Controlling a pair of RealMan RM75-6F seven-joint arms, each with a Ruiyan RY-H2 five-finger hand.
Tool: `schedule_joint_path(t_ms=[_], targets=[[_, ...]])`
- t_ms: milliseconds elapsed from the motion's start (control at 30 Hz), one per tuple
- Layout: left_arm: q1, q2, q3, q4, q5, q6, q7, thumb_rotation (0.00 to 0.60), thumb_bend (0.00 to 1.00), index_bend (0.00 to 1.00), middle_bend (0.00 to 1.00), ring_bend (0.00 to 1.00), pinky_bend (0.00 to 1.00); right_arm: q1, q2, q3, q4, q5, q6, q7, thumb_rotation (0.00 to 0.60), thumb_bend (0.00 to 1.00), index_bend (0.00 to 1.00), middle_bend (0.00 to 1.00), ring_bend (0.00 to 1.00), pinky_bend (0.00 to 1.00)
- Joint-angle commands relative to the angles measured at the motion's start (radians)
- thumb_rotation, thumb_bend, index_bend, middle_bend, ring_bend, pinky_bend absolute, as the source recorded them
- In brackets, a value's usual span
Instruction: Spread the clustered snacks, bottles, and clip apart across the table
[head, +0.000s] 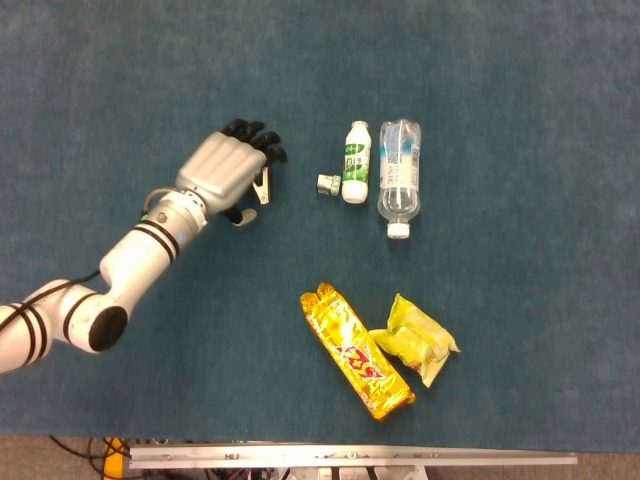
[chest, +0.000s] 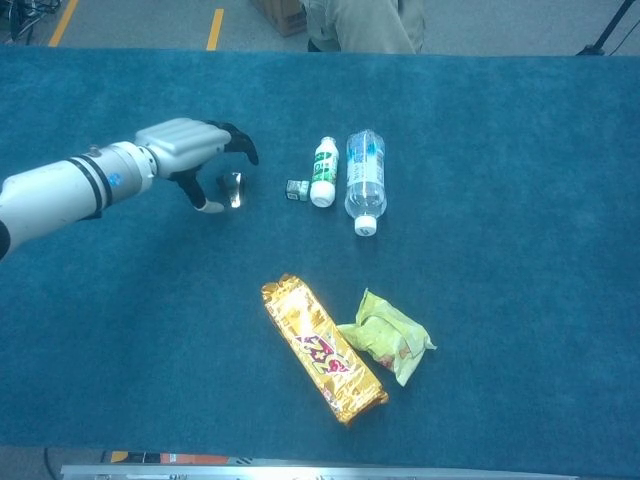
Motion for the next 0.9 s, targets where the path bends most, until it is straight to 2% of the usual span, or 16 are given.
schedule_joint_path(t_ms=[33, 433, 900], targets=[[-0.007, -0.012, 0.007, 0.016, 0.022, -0.002, -0.008, 0.6, 0.22, 0.23, 0.12, 0.04, 0.07, -0.001, 0.0, 0.002, 0.002, 0.001, 0.001, 0.001, 0.519, 0.08, 0.01, 0.31, 0.14, 0.3], [-0.015, -0.011, 0.029, 0.062, 0.034, -0.031, -0.016, 0.6, 0.22, 0.24, 0.12, 0.03, 0.07, -0.006, -0.002, 0.005, 0.0, 0.006, -0.004, 0.002, 0.519, 0.08, 0.01, 0.31, 0.14, 0.3], [-0.009, 0.043, 0.063, 0.015, -0.018, -0.043, 0.04, 0.6, 0.22, 0.24, 0.12, 0.03, 0.07, -0.017, 0.0, 0.005, -0.007, -0.002, 0.002, 0.003, 0.519, 0.08, 0.01, 0.31, 0.14, 0.3]])
